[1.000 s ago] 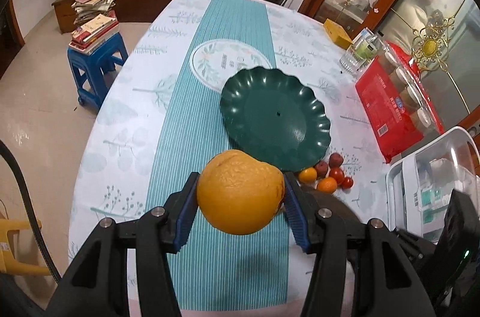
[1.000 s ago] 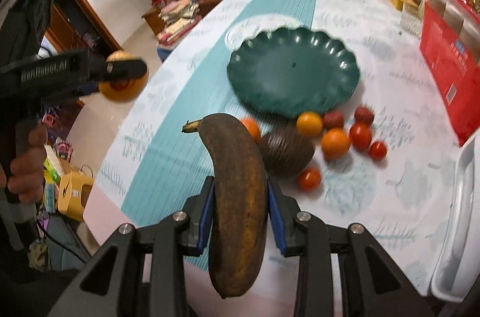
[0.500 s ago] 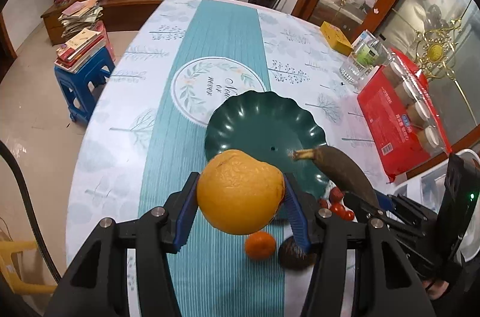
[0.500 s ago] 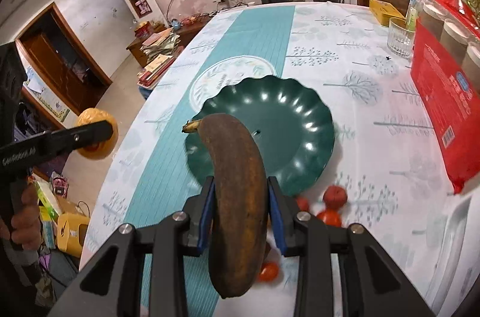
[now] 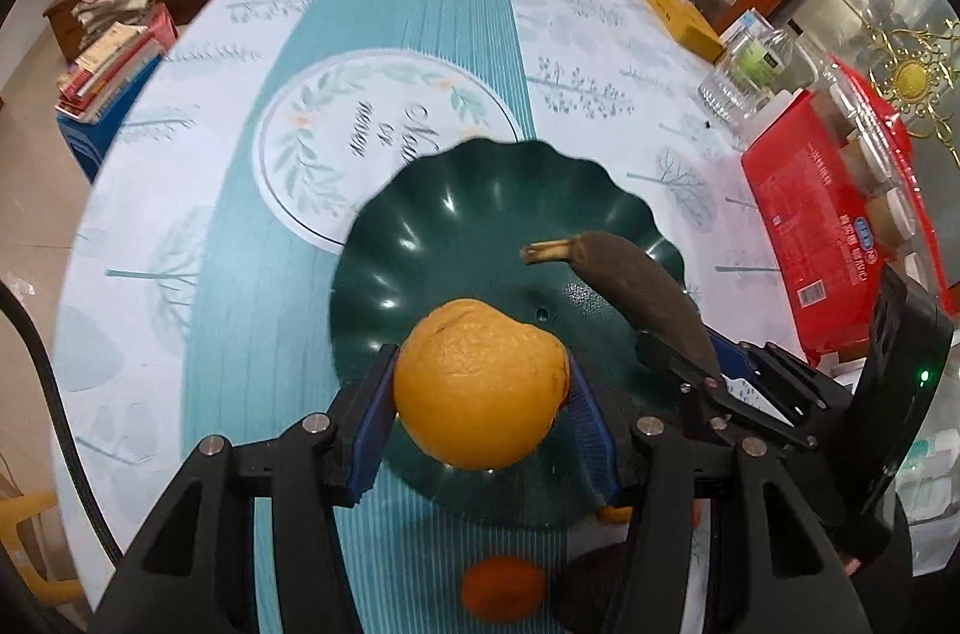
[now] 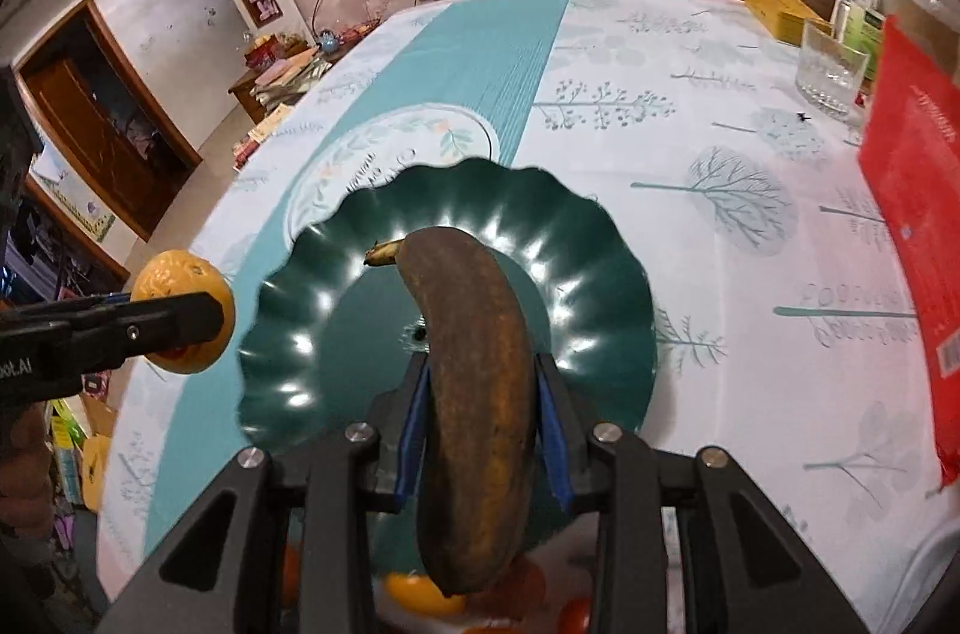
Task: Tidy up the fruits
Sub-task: 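Carry grapefruit and banana onto the green plate and open both tools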
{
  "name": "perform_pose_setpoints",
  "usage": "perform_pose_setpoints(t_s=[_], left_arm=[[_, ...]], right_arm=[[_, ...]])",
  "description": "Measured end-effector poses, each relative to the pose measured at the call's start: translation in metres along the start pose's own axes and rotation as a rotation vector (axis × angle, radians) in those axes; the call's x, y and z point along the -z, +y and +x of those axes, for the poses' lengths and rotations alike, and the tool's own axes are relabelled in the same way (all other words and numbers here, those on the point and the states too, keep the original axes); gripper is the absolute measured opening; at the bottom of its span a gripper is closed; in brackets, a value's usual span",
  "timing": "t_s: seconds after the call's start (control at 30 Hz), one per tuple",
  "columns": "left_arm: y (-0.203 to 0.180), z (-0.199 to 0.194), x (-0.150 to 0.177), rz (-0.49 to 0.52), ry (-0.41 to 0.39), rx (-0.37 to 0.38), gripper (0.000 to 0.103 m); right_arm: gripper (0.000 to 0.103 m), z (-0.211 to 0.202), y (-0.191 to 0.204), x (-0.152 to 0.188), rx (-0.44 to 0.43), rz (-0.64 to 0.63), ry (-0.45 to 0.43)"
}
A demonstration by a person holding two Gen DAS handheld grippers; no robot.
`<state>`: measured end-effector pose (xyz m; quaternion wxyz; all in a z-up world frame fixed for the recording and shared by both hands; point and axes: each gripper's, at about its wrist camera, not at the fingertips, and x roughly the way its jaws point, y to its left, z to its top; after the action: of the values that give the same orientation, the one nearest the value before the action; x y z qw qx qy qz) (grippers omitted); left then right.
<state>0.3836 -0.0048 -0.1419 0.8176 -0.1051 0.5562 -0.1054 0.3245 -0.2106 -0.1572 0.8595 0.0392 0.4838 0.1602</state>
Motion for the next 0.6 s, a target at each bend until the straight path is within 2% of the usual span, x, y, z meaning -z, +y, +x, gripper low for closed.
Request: perform_pose_setpoints(t_s=[0.2, 0.33, 0.43, 0.6], left_arm=[[0.000, 0.026, 0.001, 0.002, 0.018, 0.020, 0.053], [0.002, 0.038, 0.002, 0.000, 0.041, 0.005, 0.053], [0.002, 0.035, 0.003, 0.008, 0.037, 0.013, 0.055], [0.004, 0.020, 0.012, -0.012, 0.034, 0.015, 0.063]], right_arm=[[0.034, 0.018, -0.002, 0.005, 0.006, -0.006, 0.003], [0.035, 0.019, -0.006, 0.007, 0.015, 0.038, -0.015], [0.045, 0.017, -0.010, 0.007, 0.008, 0.069, 0.012], [0.048, -0.001, -0.012, 0.010, 0.031, 0.102, 0.004]])
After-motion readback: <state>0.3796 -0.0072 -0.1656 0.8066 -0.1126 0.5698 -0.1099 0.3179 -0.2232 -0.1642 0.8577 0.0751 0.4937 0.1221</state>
